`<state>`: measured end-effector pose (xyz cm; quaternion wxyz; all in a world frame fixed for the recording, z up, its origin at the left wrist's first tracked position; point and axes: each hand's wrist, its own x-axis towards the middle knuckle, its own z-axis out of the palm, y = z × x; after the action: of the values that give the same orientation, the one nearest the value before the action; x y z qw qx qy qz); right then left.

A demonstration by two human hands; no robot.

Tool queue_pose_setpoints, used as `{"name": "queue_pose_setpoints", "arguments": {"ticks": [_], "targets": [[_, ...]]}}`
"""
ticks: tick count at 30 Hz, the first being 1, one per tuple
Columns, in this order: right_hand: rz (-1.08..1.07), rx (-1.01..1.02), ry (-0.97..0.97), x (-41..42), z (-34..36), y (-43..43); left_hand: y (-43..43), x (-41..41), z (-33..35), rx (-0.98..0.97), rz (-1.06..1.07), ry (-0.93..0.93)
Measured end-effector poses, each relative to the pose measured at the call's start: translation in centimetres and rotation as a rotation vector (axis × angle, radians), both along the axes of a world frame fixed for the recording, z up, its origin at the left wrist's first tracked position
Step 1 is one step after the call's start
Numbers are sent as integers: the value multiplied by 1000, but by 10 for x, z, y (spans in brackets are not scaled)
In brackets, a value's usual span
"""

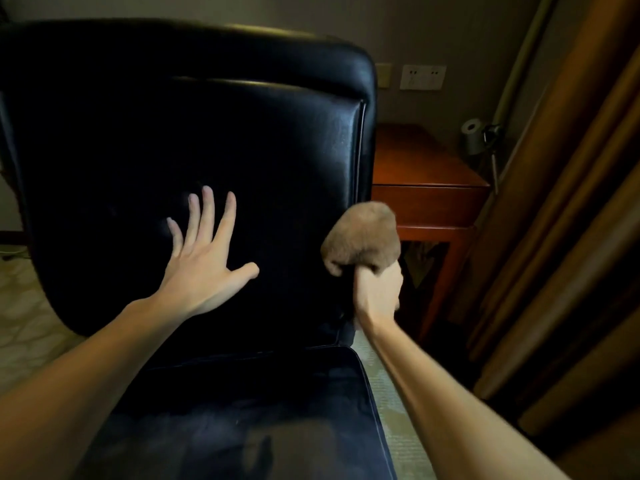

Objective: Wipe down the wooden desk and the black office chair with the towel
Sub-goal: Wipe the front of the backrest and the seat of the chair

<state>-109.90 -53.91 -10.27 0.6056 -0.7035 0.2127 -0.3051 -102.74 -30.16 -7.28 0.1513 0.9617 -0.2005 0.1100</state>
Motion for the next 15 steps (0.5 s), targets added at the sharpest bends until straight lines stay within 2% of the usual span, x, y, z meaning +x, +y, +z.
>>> {"name": "queue_pose_setpoints", "arguments": {"ticks": [2, 6, 9, 11, 15], "targets": [[-2, -32, 51, -13, -25, 4, -1, 2, -2, 6, 11, -15], [101, -129, 304, -26, -51, -19, -3, 2, -5, -4, 9, -26], [89, -18, 476, -28, -45, -48, 3, 2, -4, -1, -15, -26], [-29, 38, 399, -30, -26, -58, 6, 2, -4, 17, -21, -34], [-102, 37, -116, -31, 48, -49, 4, 2, -6, 11, -12, -44]]}}
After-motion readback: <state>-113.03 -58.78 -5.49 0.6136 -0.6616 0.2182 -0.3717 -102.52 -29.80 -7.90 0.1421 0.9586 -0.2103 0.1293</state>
